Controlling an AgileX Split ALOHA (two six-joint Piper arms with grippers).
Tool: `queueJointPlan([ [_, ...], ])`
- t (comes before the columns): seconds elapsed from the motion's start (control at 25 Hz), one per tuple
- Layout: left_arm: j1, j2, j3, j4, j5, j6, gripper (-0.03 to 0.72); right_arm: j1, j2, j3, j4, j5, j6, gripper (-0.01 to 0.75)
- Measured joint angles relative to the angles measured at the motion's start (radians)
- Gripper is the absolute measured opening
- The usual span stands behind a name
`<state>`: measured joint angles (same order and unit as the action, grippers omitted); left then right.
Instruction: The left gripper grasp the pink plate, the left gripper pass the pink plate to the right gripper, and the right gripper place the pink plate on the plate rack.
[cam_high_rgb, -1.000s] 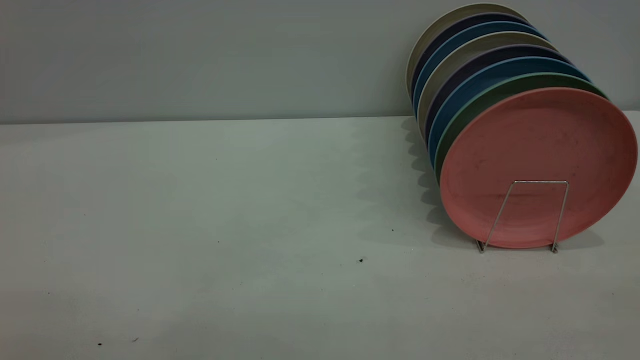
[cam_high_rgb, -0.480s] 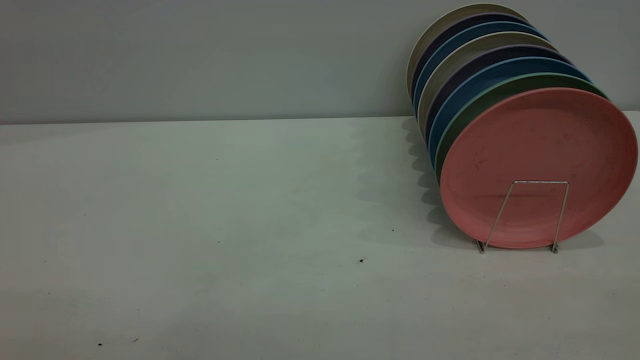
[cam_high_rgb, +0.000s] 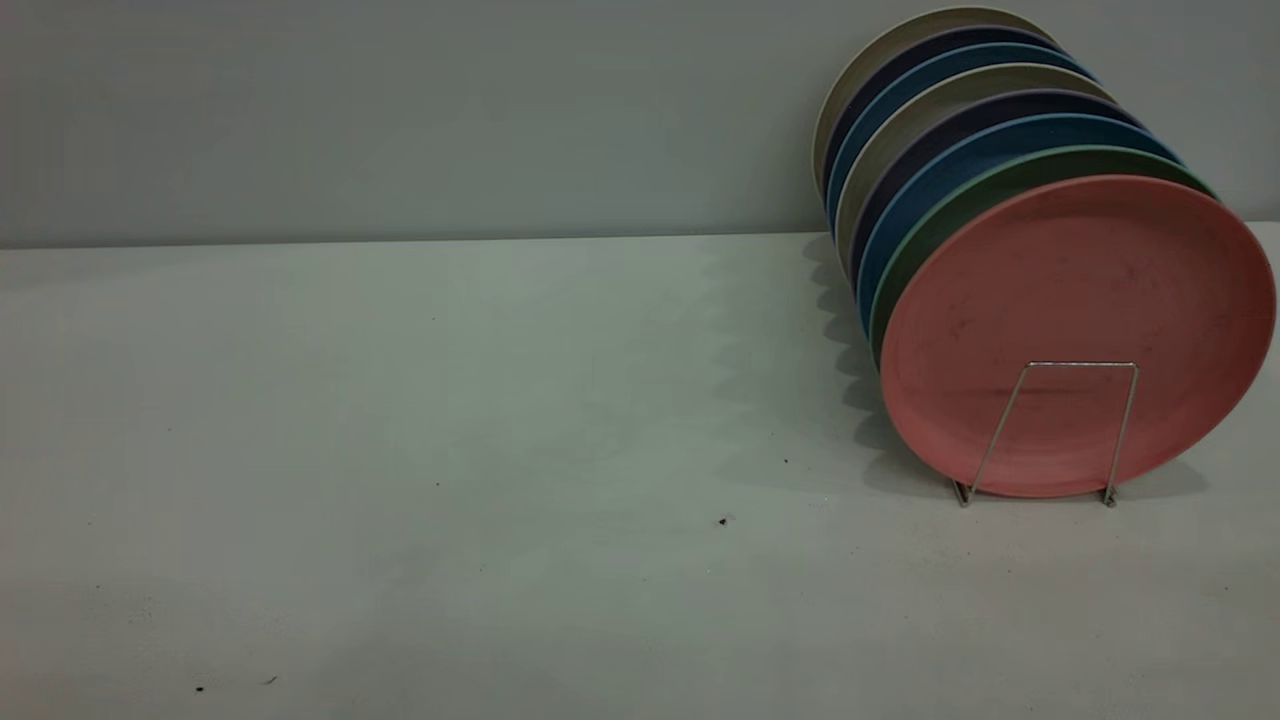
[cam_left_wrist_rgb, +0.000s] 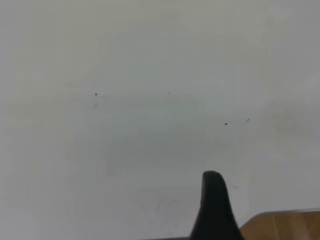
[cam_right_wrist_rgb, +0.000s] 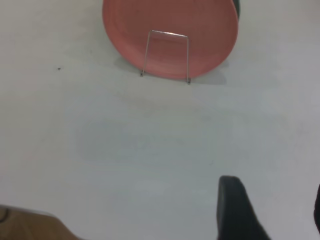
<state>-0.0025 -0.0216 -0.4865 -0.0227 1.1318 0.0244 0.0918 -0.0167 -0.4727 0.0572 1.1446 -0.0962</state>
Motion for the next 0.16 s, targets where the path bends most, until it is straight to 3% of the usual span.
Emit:
queueJointPlan([
  [0.16,0.0,0.0,0.0,0.0,0.0,0.0,0.563,0.0,0.0,0.0,-0.001,0.0,0.001,0.394],
])
